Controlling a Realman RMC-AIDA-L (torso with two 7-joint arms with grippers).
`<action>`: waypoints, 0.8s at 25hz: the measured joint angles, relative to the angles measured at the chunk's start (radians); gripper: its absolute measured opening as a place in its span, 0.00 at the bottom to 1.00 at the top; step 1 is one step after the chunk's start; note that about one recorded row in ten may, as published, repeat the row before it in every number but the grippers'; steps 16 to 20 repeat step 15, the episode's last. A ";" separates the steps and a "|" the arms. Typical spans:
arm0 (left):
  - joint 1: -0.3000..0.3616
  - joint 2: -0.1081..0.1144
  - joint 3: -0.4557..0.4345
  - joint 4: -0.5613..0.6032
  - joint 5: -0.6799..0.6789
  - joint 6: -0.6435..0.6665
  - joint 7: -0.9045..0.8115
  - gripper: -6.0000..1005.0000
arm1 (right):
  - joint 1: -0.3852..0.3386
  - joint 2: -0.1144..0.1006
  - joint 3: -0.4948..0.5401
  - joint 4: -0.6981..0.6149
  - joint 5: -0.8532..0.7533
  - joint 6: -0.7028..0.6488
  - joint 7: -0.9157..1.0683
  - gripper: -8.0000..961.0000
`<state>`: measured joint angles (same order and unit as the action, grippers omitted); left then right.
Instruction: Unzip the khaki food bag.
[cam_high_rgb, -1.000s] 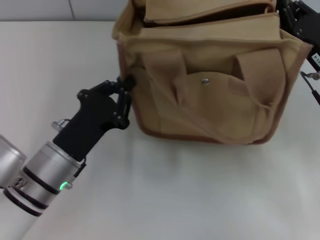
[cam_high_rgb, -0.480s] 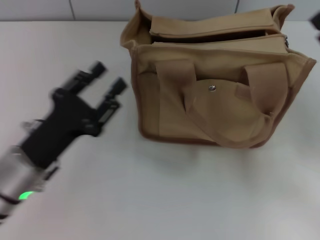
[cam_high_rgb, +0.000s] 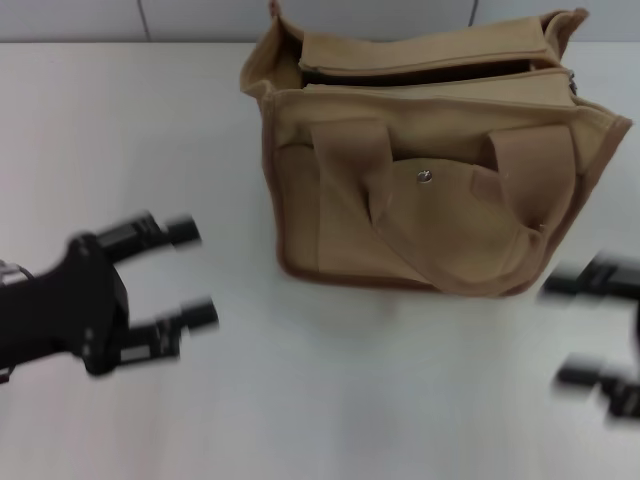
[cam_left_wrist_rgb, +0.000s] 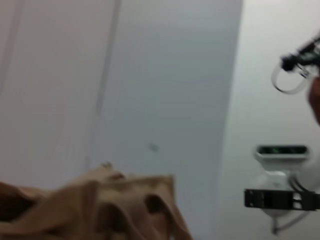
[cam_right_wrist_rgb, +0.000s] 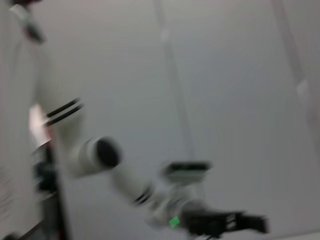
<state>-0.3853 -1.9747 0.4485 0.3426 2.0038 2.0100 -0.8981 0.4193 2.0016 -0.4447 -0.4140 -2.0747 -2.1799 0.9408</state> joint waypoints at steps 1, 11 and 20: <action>-0.016 0.018 0.087 0.004 -0.007 0.000 -0.019 0.78 | 0.008 0.005 -0.059 -0.008 -0.001 0.003 -0.009 0.67; -0.024 -0.001 0.148 0.044 -0.004 -0.002 -0.019 0.80 | 0.042 0.073 -0.179 -0.041 -0.004 0.075 -0.031 0.67; -0.024 -0.001 0.150 0.045 -0.002 -0.004 -0.019 0.80 | 0.049 0.073 -0.182 -0.038 -0.004 0.079 -0.028 0.67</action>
